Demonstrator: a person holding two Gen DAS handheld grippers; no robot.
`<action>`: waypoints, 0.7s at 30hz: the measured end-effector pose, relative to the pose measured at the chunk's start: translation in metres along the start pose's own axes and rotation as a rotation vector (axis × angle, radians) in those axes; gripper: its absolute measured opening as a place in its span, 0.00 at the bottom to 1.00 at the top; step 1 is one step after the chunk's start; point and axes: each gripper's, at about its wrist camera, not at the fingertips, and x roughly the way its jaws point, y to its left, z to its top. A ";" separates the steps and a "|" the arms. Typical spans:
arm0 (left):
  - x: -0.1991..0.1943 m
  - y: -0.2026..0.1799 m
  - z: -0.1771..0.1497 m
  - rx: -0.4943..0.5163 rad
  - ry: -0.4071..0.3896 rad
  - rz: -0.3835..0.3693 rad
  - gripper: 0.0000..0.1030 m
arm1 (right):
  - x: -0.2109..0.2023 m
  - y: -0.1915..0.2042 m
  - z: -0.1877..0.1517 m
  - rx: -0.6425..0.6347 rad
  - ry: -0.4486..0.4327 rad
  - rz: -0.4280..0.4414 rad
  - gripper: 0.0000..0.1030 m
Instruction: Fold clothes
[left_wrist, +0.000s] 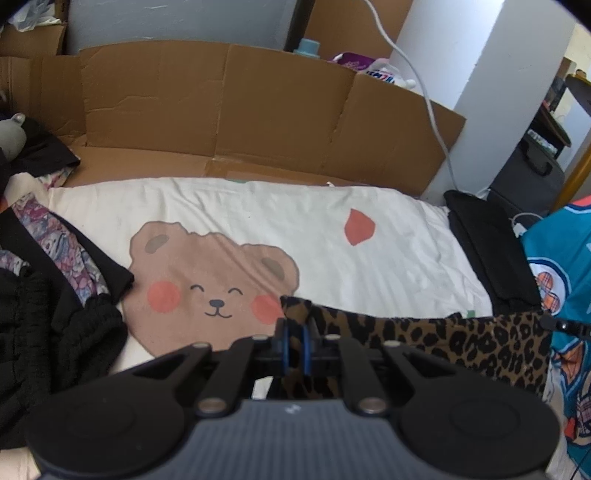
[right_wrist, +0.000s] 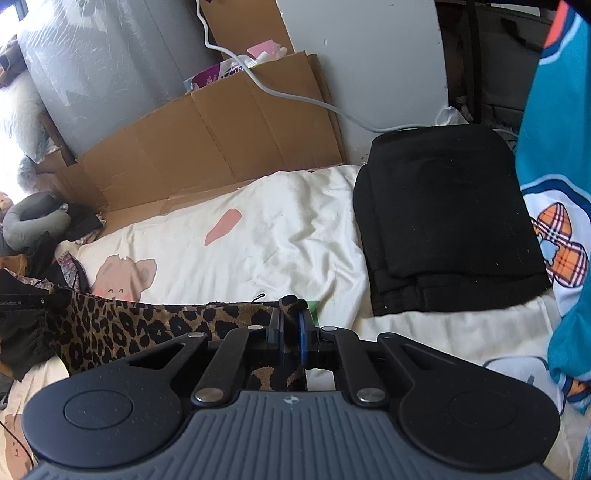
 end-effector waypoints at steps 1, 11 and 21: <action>0.001 0.001 0.000 -0.002 0.004 0.007 0.07 | 0.003 0.001 0.002 -0.001 0.004 -0.001 0.06; 0.023 0.005 0.006 0.007 0.038 0.041 0.08 | 0.034 0.001 0.006 -0.044 0.062 -0.040 0.06; 0.065 0.015 -0.004 0.011 0.088 0.060 0.08 | 0.071 -0.010 0.001 -0.045 0.111 -0.052 0.06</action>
